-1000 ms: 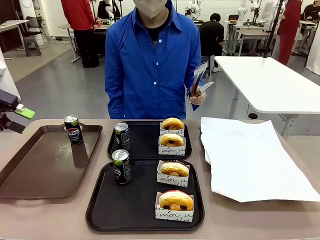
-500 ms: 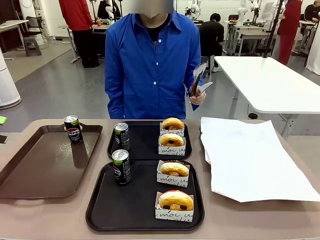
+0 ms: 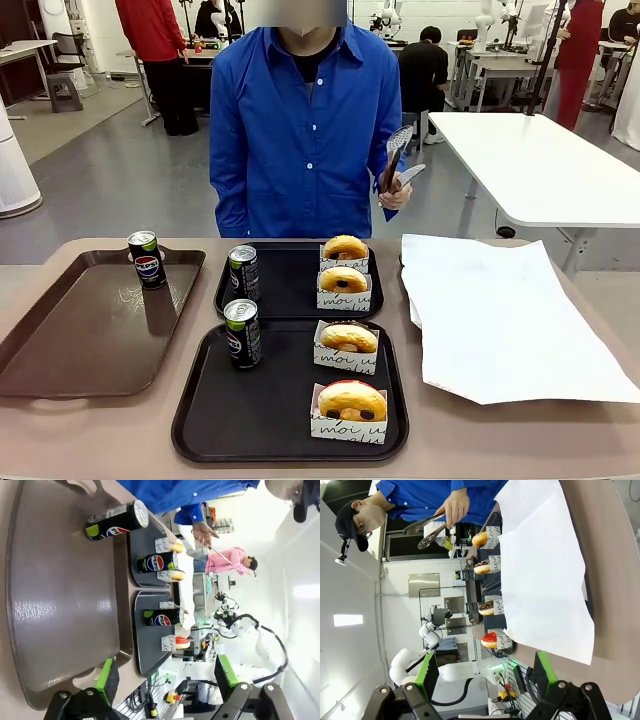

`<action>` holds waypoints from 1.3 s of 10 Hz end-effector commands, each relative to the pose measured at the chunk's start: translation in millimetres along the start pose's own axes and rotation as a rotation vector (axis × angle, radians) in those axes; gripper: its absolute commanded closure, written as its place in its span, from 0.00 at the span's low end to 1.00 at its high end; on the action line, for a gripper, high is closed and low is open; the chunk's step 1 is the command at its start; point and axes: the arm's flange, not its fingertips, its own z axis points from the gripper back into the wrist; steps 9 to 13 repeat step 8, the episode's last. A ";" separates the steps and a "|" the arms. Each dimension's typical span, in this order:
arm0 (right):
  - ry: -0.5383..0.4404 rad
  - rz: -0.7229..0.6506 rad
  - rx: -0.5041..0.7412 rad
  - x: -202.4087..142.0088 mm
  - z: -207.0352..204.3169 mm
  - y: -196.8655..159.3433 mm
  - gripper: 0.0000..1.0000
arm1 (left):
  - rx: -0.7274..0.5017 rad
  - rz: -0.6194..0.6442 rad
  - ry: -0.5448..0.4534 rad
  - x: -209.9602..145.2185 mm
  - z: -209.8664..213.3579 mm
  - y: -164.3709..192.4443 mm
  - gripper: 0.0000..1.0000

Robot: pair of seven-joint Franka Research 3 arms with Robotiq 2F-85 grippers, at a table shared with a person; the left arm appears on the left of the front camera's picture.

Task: Set up donuts and drinks on trays.
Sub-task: Pick up one Pepsi coke from the Handle tray and place it on the Flat Tray without a Pepsi coke.

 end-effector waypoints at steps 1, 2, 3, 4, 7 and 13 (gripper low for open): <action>0.000 0.004 0.012 0.4 0.6 0.2 0.00 | -0.024 0.041 -0.036 5.0 2.3 1.1 0.00; 0.000 0.004 0.012 0.4 0.6 0.2 0.00 | 0.020 0.015 -0.059 1.9 -2.9 -6.7 0.00; 0.000 0.004 0.012 0.4 0.6 0.2 0.00 | -0.005 0.021 -0.013 1.8 0.8 6.3 0.00; 0.000 0.004 0.012 0.4 0.6 0.2 0.00 | -0.005 0.021 -0.013 1.8 0.8 6.3 0.00; 0.000 0.004 0.012 0.4 0.6 0.2 0.00 | -0.005 0.021 -0.013 1.8 0.8 6.3 0.00; 0.000 0.004 0.012 0.4 0.6 0.2 0.00 | -0.005 0.021 -0.013 1.8 0.8 6.3 0.00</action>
